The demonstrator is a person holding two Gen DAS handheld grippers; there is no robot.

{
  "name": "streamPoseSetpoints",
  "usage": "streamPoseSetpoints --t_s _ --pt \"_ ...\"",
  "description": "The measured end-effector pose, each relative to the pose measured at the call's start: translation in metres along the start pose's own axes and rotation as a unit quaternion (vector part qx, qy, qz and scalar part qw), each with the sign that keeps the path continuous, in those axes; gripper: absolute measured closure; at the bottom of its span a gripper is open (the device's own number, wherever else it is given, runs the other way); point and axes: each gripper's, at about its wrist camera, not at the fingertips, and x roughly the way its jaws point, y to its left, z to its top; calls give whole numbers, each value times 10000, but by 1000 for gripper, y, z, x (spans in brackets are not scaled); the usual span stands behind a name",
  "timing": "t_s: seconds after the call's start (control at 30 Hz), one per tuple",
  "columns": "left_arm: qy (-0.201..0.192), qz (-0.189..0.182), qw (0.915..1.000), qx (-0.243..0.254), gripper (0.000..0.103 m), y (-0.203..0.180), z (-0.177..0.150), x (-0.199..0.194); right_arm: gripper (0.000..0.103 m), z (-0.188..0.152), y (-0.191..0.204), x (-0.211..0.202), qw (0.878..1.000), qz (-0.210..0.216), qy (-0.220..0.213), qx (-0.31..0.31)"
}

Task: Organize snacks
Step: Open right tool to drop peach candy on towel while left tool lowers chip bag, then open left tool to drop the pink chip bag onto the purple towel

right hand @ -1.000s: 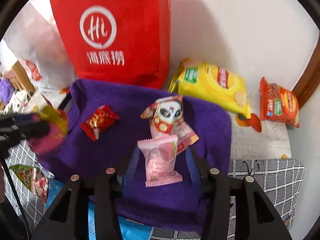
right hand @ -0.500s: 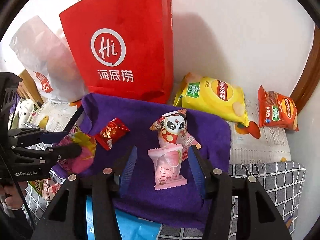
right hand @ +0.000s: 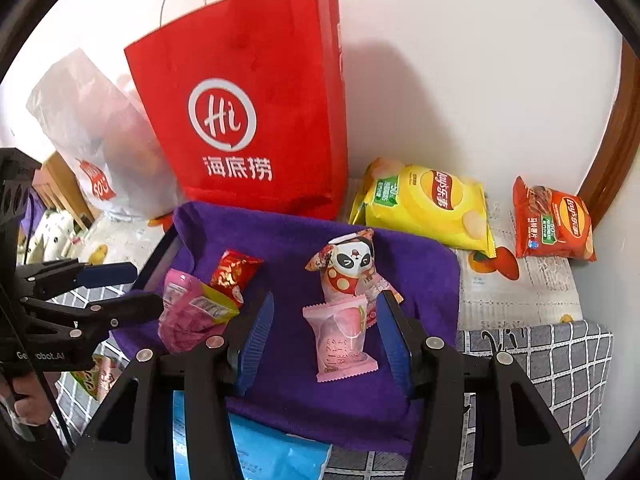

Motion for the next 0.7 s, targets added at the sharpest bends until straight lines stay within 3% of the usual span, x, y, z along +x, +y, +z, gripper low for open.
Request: streamPoseSetpoints --t_s 0.27,0.7 --pt "-398 48 9992 83 39 -5 0 -25 50 -5 12 -18 9997 -8 -210 77" --pt "-929 -149 9948 382 39 -23 -5 -72 50 -44 27 -59 9990 -306 -296 135"
